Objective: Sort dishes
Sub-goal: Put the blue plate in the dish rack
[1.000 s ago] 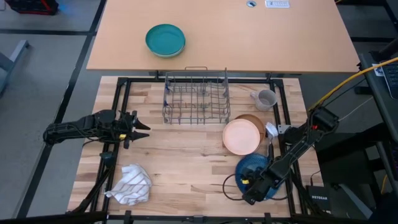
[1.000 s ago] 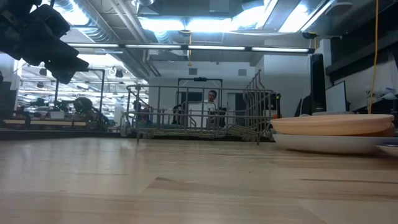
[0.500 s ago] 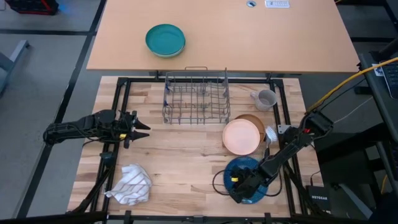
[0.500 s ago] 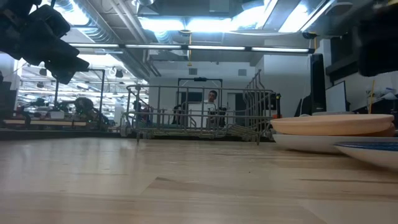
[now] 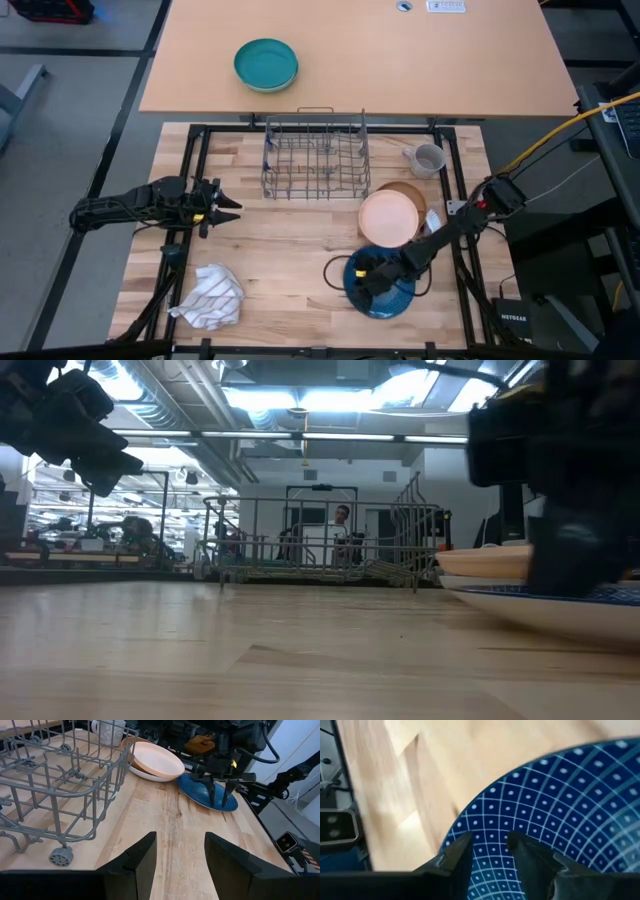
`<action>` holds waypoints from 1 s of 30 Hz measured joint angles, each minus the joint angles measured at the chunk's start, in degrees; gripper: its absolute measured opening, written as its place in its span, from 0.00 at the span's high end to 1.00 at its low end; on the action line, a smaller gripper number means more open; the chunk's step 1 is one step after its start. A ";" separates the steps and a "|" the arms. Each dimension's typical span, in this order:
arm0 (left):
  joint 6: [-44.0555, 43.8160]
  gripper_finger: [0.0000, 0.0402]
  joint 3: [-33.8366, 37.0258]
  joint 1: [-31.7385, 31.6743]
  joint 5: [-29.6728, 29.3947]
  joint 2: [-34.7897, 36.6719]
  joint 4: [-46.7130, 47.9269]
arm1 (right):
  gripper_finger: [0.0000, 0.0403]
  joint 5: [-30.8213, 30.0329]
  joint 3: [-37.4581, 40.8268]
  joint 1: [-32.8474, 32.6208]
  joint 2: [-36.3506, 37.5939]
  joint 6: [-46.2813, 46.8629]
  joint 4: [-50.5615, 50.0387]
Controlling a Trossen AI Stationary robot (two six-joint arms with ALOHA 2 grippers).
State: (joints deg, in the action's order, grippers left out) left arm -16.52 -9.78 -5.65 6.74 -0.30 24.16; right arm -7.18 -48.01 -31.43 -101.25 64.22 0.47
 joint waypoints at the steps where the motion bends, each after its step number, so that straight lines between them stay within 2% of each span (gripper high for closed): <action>1: 0.02 0.61 0.00 0.00 0.00 0.00 0.00 | 0.64 -0.10 0.00 0.70 0.00 -0.55 -0.02; 12: 0.01 0.61 0.00 0.00 0.00 0.00 0.00 | 0.64 -0.25 0.15 5.36 -0.17 -7.86 3.06; 21: -0.02 0.61 0.00 -0.04 0.02 0.00 0.04 | 0.64 2.36 0.11 4.69 1.96 -13.65 6.70; 25: -0.02 0.61 0.00 -0.04 0.03 0.00 0.07 | 0.64 3.28 0.09 3.38 4.36 -13.56 3.18; 30: -0.01 0.61 0.00 -0.04 0.04 0.02 0.43 | 0.64 4.11 0.02 0.28 8.94 -10.97 -6.90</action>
State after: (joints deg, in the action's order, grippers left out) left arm -16.53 -9.78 -5.69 6.79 -0.27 24.59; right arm -3.07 -47.99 -31.15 -92.31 53.26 -6.43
